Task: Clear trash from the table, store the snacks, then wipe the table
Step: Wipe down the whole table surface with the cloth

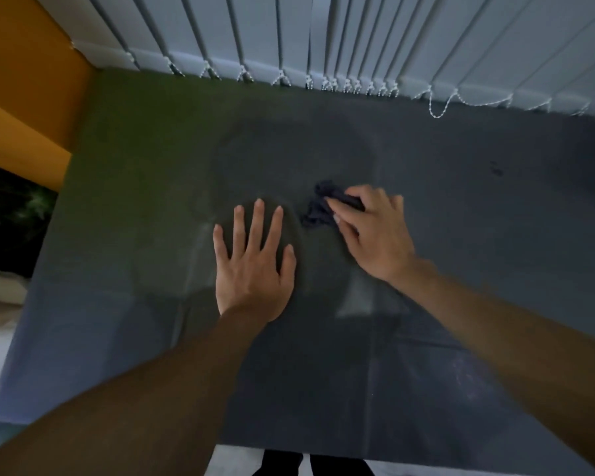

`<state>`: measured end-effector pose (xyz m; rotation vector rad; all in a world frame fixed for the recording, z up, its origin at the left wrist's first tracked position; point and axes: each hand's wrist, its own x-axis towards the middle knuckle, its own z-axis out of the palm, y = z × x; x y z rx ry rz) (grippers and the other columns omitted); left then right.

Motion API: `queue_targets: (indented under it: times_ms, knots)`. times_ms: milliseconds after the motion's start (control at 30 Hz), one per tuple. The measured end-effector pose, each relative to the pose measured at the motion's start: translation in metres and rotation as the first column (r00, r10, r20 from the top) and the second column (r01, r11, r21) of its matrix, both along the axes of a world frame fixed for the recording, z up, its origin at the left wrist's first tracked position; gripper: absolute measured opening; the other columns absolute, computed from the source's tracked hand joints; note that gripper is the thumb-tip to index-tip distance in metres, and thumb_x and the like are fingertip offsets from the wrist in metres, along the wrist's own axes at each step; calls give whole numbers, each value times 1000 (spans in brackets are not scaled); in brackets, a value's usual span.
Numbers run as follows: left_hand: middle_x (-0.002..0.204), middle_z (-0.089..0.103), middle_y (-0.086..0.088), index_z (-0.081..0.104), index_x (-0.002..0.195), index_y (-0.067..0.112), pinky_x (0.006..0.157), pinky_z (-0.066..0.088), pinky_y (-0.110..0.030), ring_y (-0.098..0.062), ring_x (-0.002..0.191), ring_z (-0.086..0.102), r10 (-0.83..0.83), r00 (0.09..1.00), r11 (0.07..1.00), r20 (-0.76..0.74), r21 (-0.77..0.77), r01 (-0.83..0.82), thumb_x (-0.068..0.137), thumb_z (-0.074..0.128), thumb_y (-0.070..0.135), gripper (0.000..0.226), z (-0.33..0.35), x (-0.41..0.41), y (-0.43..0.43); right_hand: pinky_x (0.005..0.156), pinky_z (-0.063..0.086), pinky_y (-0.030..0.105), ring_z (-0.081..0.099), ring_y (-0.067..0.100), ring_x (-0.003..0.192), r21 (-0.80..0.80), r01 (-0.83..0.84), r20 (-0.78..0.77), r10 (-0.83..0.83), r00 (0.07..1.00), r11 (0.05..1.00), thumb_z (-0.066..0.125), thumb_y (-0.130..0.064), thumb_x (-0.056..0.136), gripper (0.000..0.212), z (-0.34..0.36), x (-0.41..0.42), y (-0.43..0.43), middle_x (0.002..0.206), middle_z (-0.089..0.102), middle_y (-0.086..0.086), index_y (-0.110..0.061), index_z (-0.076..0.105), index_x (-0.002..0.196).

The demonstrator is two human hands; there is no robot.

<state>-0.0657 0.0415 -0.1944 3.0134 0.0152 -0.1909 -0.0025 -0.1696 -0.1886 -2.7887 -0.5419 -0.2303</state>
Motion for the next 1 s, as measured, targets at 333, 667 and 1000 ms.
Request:
queue_targets:
  times_ms: [333, 667, 1000]
  knots:
    - [170, 5, 3, 14, 161, 30, 124, 6, -56, -26, 157, -1, -6, 1000, 1000, -10, 11, 6, 101, 23, 49, 63, 1, 0, 1, 79, 30, 38, 50, 30, 100, 68, 304, -61, -300, 952, 950, 50, -29, 94, 22, 5, 82, 20, 112, 54, 5, -27, 67, 108]
    - [169, 13, 0, 20, 160, 27, 123, 10, -58, -28, 156, 6, -8, 1000, 1000, 6, 27, 8, 101, 30, 47, 64, 1, 0, 1, 83, 30, 41, 46, 32, 104, 83, 563, -103, -555, 826, 822, 50, -27, 94, 20, 6, 109, 15, 118, 52, 5, -29, 65, 107]
    - [169, 14, -1, 20, 160, 24, 122, 10, -61, -33, 155, 9, -21, 999, 999, -34, 26, 22, 100, 26, 46, 65, 0, 3, 0, 84, 38, 45, 49, 38, 104, 46, 721, -65, -718, 693, 692, 54, -28, 94, 30, 6, 72, -35, 119, 54, 9, -30, 66, 121]
